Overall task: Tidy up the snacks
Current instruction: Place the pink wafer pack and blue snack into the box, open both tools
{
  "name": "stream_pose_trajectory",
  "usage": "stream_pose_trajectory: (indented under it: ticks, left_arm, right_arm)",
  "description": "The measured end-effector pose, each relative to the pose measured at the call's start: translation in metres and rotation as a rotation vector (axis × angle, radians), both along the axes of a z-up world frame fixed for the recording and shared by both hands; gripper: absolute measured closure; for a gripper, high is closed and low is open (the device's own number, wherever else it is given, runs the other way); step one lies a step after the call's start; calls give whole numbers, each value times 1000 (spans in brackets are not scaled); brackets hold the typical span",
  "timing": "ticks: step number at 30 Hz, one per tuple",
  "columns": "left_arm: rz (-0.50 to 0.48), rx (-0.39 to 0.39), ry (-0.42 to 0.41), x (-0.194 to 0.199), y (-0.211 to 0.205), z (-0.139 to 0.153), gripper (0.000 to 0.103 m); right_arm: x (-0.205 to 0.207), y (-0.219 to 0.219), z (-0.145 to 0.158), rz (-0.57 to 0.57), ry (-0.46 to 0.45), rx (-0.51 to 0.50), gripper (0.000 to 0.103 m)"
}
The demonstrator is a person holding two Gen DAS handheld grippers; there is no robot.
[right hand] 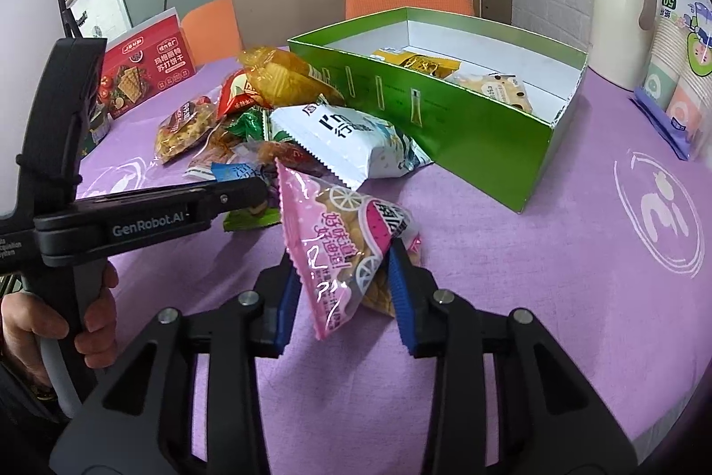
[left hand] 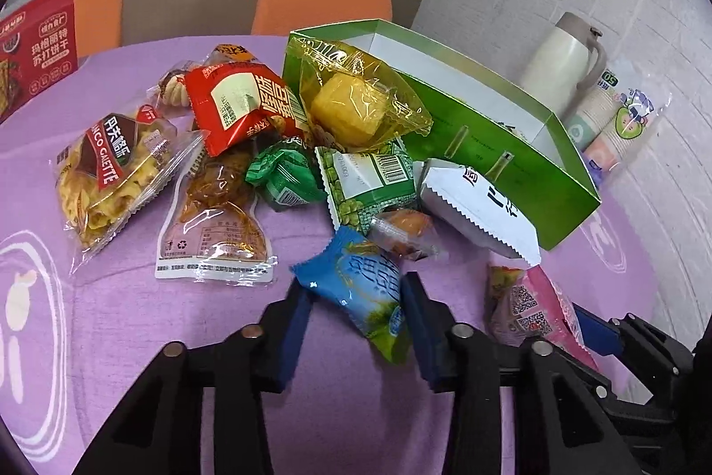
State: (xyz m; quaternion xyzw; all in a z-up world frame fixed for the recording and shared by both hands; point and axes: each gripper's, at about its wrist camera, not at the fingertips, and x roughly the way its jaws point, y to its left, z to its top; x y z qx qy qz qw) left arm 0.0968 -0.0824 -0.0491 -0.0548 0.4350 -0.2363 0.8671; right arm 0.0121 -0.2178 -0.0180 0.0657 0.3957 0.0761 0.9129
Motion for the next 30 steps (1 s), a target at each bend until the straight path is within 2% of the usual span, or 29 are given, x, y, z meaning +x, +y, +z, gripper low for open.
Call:
stream_pose_trajectory:
  ticks: [3,4,5,9,16,20,26,30]
  left_arm:
    - [13,-39,26,0,9,-1,72]
    - [13,-44,34,-1,12,0,73]
    - [14,-49,36,-3,16,1,74]
    - [11,-77,23,-16,33,11,76]
    - [11,-121,-45,-30,49,49,76]
    - [-23,-152,-80,-31,45,72,76]
    - [-87,-169,-123,-24,28,102,76]
    - [-119,-169,-135,-14,12,113,76]
  right_arm:
    - [-2,0,2,2,3,-4,69]
    - [-3,0,4,4,0,-1,76]
    - [-4,0,6,7,-4,3,77]
    - [-9,2,17,17,-36,6,78]
    - [-18,-2,41,31,-95,59,78]
    - [-22,-14,58,31,-142,120,78]
    - [-18,-34,78,-4,-206,146,78]
    - [-7,-41,82,-61,-229,55,78]
